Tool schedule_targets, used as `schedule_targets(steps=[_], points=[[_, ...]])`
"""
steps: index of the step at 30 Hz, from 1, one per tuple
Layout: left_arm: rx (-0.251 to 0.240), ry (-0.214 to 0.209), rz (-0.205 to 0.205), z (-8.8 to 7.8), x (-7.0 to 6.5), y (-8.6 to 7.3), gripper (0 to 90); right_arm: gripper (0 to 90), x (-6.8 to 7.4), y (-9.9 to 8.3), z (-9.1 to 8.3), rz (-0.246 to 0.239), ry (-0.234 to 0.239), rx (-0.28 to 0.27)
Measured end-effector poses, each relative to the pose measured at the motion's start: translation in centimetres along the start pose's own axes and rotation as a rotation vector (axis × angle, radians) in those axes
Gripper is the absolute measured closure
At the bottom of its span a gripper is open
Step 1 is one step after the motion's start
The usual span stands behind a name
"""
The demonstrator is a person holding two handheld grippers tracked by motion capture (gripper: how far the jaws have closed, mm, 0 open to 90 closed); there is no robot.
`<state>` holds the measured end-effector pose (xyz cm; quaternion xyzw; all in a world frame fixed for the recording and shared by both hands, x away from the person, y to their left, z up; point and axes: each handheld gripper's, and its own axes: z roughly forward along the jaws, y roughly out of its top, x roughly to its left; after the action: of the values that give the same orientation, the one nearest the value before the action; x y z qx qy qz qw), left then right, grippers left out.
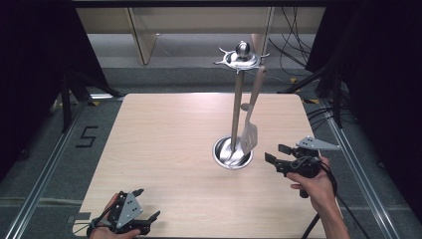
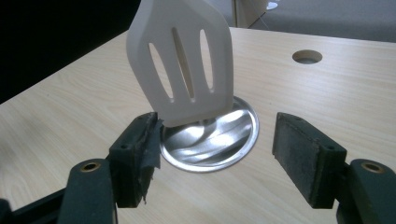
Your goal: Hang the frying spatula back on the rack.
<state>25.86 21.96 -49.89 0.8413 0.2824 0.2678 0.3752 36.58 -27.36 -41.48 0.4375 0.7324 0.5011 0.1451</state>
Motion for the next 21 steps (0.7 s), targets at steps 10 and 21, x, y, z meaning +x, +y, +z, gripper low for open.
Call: schedule_targets(steps=[10,21], points=[[-0.013,0.004,-0.014,0.0,-0.1,0.0,15.0,32.4,-0.5,-0.8,0.3,0.006,0.01,0.029],[-0.002,0.003,-0.002,-0.1,0.0,-0.1,15.0,32.2,-0.6,-1.7,0.2,-0.047,0.004,0.038]])
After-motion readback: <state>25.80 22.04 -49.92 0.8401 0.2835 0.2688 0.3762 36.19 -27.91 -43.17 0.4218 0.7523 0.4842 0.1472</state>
